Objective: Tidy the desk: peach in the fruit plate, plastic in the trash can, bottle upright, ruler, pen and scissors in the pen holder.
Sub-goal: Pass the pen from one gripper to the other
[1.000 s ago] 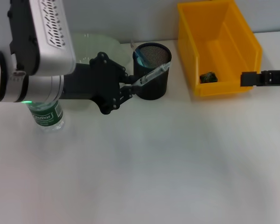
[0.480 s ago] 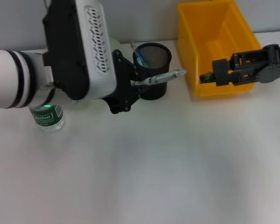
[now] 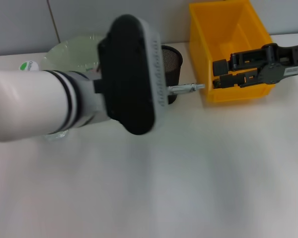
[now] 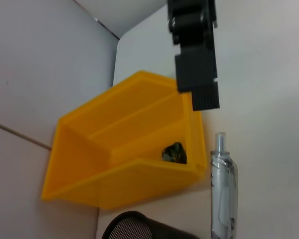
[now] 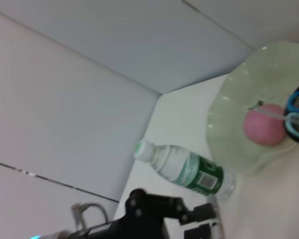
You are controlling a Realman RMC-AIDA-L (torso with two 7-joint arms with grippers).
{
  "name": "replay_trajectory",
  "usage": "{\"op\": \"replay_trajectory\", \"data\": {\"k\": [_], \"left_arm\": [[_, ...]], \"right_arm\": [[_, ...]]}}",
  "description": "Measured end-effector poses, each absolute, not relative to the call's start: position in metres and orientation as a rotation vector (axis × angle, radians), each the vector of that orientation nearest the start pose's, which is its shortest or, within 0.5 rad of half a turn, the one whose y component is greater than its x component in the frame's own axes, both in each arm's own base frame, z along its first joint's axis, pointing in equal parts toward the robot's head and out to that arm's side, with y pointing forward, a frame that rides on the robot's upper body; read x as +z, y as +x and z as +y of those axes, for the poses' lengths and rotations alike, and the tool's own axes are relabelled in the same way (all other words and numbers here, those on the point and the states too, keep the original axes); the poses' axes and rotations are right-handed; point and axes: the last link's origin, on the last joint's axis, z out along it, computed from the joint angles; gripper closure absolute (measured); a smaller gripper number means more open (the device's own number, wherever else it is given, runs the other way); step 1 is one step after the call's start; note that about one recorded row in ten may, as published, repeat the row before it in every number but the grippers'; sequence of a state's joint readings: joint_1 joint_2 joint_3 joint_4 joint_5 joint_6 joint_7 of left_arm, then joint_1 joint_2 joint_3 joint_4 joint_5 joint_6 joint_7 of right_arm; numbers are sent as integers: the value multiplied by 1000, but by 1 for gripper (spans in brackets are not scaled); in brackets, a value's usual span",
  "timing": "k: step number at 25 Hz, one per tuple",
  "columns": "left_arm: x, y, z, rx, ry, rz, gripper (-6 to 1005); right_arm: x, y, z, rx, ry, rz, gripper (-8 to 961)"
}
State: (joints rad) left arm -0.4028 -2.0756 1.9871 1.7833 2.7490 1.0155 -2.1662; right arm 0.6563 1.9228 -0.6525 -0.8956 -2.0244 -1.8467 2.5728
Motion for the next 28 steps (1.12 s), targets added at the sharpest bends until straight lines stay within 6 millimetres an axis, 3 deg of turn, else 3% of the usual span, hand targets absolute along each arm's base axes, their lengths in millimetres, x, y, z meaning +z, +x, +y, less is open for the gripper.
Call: {"op": "replay_trajectory", "data": {"k": [12, 28], "left_arm": [[-61, -56, 310, 333, -2474, 485, 833], [-65, -57, 316, 355, -2477, 451, 829]], "right_arm": [[83, 210, 368, 654, -2490, 1799, 211], [71, 198, 379, 645, -2509, 1777, 239]]}}
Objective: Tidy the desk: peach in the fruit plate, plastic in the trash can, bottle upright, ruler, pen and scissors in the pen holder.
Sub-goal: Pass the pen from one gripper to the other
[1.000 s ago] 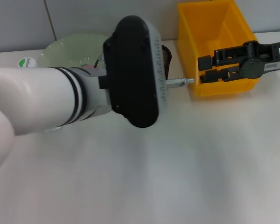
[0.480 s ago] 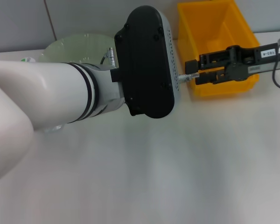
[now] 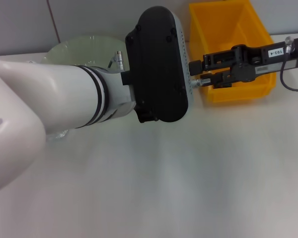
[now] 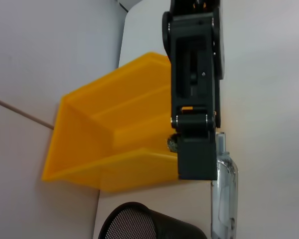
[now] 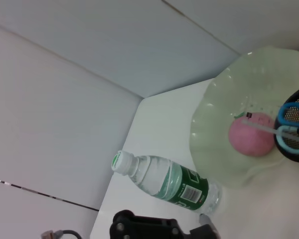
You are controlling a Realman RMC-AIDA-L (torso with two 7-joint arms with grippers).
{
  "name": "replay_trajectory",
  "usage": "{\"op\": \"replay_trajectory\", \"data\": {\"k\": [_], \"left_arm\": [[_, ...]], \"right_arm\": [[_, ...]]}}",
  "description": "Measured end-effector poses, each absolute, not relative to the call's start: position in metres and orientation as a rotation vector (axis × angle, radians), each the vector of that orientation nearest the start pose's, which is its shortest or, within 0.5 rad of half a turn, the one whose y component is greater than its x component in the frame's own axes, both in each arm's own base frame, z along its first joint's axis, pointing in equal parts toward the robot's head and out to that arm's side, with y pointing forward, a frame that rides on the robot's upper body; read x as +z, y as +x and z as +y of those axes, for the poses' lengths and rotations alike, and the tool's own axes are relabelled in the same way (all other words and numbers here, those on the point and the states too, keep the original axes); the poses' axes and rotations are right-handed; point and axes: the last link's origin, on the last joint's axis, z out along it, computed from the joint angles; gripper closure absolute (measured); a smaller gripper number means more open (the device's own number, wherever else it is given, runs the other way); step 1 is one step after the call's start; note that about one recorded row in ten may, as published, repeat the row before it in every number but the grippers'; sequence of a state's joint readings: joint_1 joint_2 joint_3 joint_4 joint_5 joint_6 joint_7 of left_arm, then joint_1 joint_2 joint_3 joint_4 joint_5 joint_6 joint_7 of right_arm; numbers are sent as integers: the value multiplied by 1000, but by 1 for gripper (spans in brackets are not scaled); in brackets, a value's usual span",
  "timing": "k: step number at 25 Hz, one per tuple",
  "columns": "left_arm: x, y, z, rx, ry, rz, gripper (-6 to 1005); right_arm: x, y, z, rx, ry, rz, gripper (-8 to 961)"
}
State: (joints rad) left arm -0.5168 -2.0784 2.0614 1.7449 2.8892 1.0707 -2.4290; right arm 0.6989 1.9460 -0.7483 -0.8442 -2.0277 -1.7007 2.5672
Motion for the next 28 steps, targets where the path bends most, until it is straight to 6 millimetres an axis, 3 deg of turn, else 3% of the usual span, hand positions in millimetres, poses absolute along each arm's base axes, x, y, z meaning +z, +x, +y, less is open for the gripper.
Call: {"op": "replay_trajectory", "data": {"k": [15, 18, 28], "left_arm": [[-66, -55, 317, 357, -2478, 442, 824], [-66, -55, 317, 355, -2478, 442, 824], [-66, -55, 318, 352, -2475, 443, 821]], "right_arm": [[64, 200, 381, 606, -2505, 1803, 301], [64, 200, 381, 607, -2503, 1804, 448], [61, 197, 384, 600, -2509, 1796, 458]]}}
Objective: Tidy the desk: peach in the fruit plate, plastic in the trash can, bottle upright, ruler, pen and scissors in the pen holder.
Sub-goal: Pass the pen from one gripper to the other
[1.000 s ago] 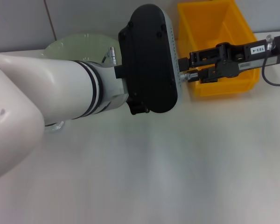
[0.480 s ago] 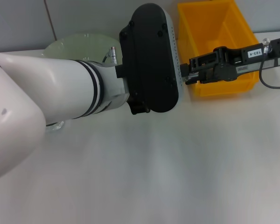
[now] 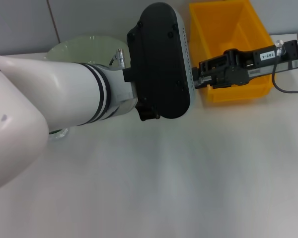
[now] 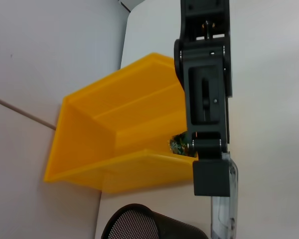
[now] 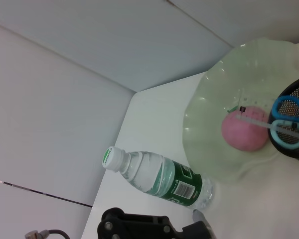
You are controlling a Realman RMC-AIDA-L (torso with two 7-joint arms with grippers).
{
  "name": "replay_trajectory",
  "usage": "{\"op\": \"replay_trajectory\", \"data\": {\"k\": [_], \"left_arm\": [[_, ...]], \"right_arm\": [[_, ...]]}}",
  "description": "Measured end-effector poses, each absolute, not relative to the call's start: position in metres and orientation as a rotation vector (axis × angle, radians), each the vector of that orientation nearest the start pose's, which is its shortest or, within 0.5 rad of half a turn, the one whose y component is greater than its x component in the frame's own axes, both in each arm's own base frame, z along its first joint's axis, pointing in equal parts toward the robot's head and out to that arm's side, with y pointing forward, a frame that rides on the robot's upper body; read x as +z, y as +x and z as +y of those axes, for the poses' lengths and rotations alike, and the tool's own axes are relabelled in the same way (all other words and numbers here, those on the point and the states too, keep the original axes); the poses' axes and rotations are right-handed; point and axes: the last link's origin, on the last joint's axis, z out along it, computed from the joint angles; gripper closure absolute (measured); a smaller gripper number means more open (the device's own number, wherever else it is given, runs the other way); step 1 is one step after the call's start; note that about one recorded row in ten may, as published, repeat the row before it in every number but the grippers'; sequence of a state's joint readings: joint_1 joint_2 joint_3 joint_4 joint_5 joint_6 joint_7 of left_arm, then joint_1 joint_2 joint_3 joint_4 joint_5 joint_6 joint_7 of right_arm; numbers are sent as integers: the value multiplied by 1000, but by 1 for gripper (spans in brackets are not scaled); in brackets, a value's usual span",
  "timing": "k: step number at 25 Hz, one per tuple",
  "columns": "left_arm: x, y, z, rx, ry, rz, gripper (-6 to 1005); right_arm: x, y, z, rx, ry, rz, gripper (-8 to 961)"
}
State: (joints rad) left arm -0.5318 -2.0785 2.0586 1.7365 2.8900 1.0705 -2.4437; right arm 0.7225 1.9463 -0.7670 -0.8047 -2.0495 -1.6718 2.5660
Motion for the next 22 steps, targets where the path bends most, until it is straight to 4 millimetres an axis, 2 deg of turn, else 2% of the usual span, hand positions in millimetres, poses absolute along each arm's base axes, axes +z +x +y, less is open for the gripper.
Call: {"op": "replay_trajectory", "data": {"k": [12, 20, 22], "left_arm": [[-66, -57, 321, 360, -2474, 430, 817], [-66, -57, 322, 357, -2473, 428, 815], [-66, -57, 323, 355, -2471, 424, 815]], "right_arm": [[60, 195, 385, 603, -2506, 1790, 531], [57, 194, 386, 582, -2512, 1783, 542], [56, 194, 386, 576, -2515, 1783, 585]]}}
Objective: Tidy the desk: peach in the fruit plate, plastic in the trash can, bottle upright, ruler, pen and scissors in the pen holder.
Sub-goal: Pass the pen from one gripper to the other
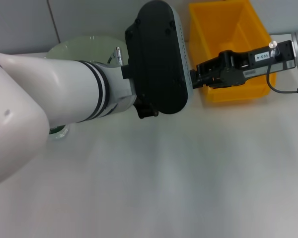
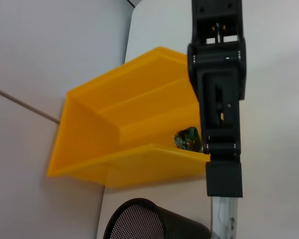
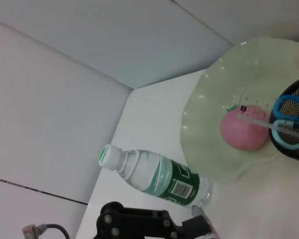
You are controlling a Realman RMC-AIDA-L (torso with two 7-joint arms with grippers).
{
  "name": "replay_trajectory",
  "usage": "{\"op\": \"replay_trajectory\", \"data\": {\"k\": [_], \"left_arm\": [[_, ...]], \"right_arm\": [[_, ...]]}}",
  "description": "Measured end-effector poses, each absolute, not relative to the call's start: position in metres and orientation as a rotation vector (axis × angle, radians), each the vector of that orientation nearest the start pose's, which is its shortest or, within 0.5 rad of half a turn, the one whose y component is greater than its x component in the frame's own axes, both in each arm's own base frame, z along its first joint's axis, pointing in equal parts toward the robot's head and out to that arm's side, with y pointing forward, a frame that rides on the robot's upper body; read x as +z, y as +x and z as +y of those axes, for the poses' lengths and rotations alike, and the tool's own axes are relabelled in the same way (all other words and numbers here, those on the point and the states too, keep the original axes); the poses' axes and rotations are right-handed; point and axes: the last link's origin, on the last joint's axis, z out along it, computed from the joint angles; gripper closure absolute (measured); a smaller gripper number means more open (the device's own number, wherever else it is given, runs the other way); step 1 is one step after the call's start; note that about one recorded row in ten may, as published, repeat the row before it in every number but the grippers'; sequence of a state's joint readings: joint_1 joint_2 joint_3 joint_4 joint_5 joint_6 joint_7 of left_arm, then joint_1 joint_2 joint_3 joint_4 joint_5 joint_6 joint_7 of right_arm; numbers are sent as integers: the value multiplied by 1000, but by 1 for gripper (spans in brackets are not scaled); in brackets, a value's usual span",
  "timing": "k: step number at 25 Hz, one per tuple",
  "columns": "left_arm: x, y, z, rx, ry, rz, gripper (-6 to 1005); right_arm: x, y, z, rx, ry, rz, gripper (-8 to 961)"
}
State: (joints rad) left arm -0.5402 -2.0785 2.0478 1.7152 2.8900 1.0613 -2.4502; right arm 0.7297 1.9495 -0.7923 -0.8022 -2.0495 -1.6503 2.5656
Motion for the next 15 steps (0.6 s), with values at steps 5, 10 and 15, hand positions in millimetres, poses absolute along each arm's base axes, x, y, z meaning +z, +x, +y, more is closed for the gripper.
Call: {"op": "replay_trajectory", "data": {"k": [5, 10, 15], "left_arm": [[-65, -57, 323, 356, -2471, 422, 813], [-65, -57, 323, 355, -2471, 422, 812], [-66, -57, 322, 356, -2471, 425, 811]], "right_arm": [[56, 193, 386, 573, -2520, 1779, 648], [56, 192, 387, 574, -2521, 1778, 660], [56, 191, 387, 574, -2523, 1776, 692]]}}
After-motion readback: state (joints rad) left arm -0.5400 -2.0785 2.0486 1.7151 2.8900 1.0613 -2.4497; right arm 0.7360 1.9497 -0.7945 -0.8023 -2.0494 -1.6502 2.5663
